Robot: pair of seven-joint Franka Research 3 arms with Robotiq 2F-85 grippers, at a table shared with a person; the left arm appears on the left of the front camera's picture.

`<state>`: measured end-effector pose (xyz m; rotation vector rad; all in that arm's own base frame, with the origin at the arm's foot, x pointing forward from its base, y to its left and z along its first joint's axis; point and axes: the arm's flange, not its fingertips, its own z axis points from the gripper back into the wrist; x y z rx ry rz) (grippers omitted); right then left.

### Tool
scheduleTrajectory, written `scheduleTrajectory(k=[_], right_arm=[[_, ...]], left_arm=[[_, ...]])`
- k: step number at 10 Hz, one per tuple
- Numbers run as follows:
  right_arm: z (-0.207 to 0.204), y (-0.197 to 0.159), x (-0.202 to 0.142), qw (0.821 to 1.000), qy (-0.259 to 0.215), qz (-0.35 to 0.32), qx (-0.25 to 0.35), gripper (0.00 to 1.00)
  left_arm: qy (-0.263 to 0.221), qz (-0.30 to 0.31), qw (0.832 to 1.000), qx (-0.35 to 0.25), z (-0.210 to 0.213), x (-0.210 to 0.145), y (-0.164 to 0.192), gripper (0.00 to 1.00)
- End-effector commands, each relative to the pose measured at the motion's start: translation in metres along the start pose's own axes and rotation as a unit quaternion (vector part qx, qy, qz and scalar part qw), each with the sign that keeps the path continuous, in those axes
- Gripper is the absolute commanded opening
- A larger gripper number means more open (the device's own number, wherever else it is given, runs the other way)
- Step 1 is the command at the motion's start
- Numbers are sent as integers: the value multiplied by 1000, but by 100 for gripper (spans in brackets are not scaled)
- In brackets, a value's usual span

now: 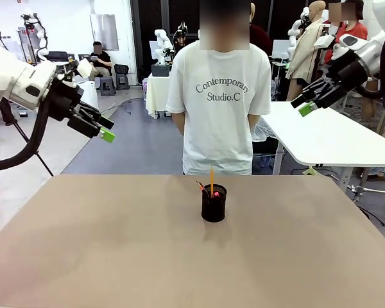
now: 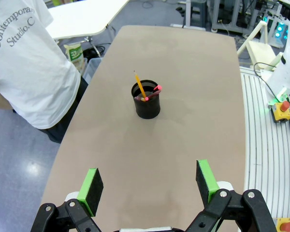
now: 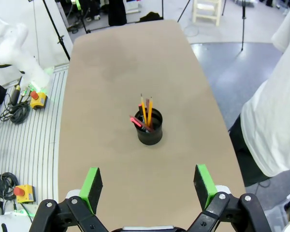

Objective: Place the pens into the pen holder.
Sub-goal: Pick up a writing instrument from the table and place it into the Pen holder.

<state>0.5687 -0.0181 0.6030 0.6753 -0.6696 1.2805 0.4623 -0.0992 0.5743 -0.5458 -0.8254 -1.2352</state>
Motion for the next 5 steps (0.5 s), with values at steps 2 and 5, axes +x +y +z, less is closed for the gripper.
scheduleTrajectory(k=[2,5], right_arm=[[0,1,1,1000,0,1,0,100],[0,1,1,1000,0,1,0,100]], left_arm=[[0,2,1000,3,2,0,0,100],[0,2,1000,3,2,0,0,100]])
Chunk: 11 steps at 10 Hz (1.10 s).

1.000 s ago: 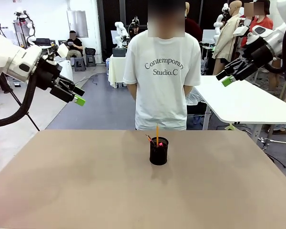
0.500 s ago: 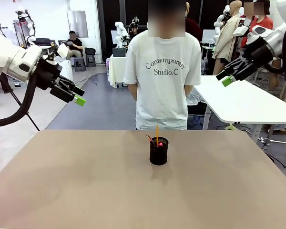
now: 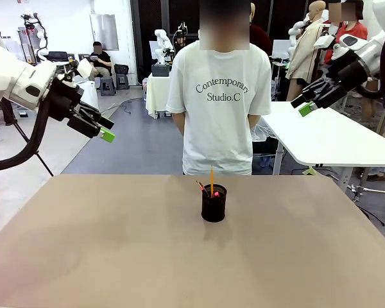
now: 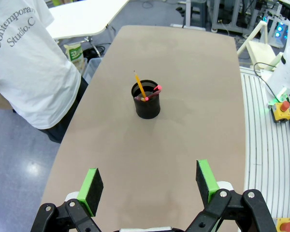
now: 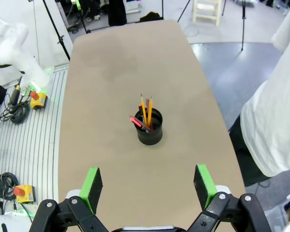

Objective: Place the pens into the pen holder.
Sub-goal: Pick up a writing instrument from the table and place it into the Pen holder.

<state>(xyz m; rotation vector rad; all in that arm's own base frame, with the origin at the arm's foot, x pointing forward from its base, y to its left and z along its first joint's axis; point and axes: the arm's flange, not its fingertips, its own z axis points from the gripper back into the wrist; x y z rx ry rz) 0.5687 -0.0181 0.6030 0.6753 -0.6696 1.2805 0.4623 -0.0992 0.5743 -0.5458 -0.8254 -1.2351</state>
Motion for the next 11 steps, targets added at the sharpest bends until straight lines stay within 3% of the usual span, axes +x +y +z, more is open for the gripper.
scheduleTrajectory(k=[1,11], right_arm=[[0,1,1,1000,0,1,0,100],[0,1,1,1000,0,1,0,100]], left_arm=[[0,2,1000,3,2,0,0,100],[0,2,1000,3,2,0,0,100]])
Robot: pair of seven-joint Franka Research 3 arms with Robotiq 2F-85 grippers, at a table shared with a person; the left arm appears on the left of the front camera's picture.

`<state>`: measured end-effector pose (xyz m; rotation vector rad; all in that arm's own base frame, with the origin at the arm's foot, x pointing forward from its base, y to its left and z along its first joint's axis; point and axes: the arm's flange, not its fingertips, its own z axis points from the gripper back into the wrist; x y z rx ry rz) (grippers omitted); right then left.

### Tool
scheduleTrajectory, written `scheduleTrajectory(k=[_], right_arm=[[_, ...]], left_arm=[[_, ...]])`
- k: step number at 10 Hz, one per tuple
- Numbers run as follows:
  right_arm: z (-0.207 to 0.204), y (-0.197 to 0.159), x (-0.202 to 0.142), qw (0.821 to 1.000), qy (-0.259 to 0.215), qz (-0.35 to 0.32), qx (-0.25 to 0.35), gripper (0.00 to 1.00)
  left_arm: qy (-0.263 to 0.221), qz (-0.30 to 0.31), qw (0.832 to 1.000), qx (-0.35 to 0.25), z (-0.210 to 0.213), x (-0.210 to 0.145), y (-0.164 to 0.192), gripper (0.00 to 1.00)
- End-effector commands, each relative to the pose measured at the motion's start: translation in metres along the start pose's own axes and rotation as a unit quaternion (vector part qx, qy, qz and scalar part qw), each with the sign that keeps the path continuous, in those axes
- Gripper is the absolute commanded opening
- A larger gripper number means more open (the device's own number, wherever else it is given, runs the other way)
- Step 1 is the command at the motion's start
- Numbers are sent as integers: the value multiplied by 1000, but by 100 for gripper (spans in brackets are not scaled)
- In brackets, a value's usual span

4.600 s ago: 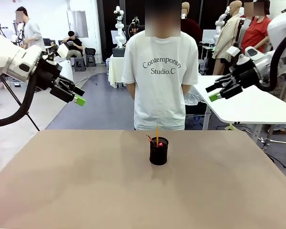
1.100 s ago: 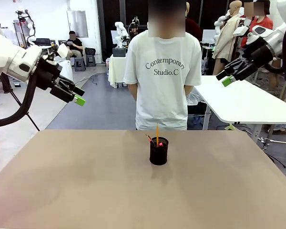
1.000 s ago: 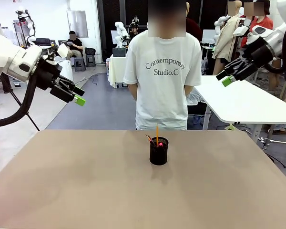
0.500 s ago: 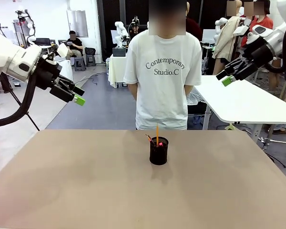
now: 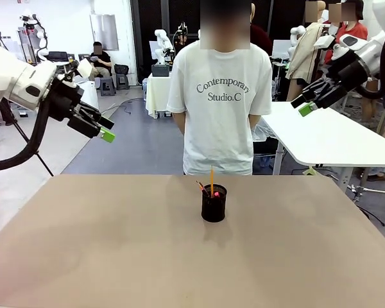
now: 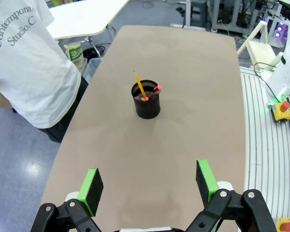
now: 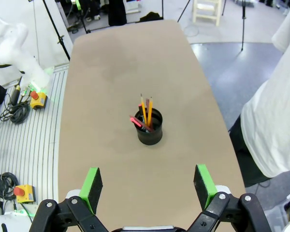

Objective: Place the pens into the pen holder.
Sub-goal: Pick up a writing instrument from the table and place it into the Pen holder.

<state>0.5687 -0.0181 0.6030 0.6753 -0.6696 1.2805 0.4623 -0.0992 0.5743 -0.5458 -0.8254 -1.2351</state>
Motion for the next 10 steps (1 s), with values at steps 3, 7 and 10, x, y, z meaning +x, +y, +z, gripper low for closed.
scheduleTrajectory(k=[3,7,10], right_arm=[[0,1,1,1000,0,1,0,100],[0,1,1,1000,0,1,0,100],[0,1,1,1000,0,1,0,100]], left_arm=[[0,2,1000,3,2,0,0,100],[0,2,1000,3,2,0,0,100],[0,2,1000,3,2,0,0,100]])
